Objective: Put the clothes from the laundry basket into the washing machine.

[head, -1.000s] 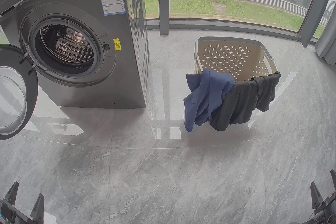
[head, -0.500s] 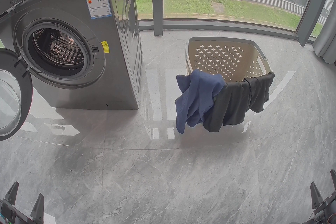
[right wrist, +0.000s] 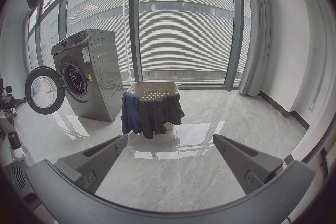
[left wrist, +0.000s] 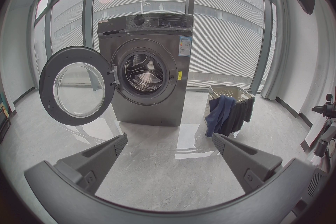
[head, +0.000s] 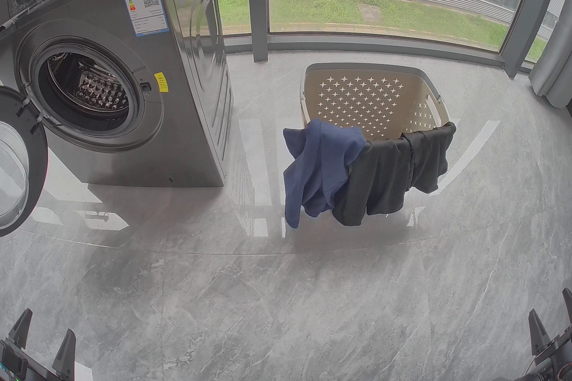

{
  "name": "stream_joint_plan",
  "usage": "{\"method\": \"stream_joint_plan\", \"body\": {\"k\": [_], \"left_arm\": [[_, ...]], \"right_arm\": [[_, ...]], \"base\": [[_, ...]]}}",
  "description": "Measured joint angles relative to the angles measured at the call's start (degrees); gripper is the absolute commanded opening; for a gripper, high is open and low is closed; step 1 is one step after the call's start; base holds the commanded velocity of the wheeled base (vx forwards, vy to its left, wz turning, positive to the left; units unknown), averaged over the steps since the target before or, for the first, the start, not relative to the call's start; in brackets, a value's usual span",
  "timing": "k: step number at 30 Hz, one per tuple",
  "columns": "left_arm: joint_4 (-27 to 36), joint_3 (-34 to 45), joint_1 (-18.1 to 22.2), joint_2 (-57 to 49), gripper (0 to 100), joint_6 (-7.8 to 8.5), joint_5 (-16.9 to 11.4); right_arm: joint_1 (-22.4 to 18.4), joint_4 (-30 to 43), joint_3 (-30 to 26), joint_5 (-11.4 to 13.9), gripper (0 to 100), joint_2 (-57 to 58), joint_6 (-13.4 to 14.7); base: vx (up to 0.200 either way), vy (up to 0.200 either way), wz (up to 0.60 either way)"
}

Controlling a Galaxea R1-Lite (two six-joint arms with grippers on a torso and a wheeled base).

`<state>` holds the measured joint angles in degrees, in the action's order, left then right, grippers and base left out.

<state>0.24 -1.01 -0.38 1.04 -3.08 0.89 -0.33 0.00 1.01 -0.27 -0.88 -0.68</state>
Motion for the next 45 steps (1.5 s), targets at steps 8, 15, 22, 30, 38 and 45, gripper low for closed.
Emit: {"method": "stream_joint_plan", "body": {"k": [8,15,22,30,38,45], "left_arm": [[0.0,0.0,0.05,0.0,100,0.02,-0.02],[0.02,0.0,0.02,0.0,100,-0.06,-0.02],[0.02,0.0,0.02,0.0,100,0.07,-0.02],[0.02,0.0,0.05,0.0,100,0.24,-0.02],[0.0,0.0,0.02,0.0,100,0.27,-0.02],[0.0,0.0,0.02,0.0,100,0.3,-0.02]], "right_arm": [[0.0,0.0,0.0,0.0,100,0.0,0.02],[-0.02,0.0,0.0,0.02,100,0.0,0.0],[-0.02,0.0,0.0,0.0,100,-0.02,0.0],[-0.02,0.0,0.0,0.02,100,-0.05,0.0],[-0.02,0.0,0.0,0.0,100,-0.05,0.0],[-0.02,0.0,0.0,0.02,100,-0.05,0.02]], "base": [[0.0,0.0,0.0],[0.0,0.0,0.0],[0.0,0.0,0.0],[0.0,0.0,0.0],[0.0,0.0,0.0],[0.0,-0.057,0.0]]}}
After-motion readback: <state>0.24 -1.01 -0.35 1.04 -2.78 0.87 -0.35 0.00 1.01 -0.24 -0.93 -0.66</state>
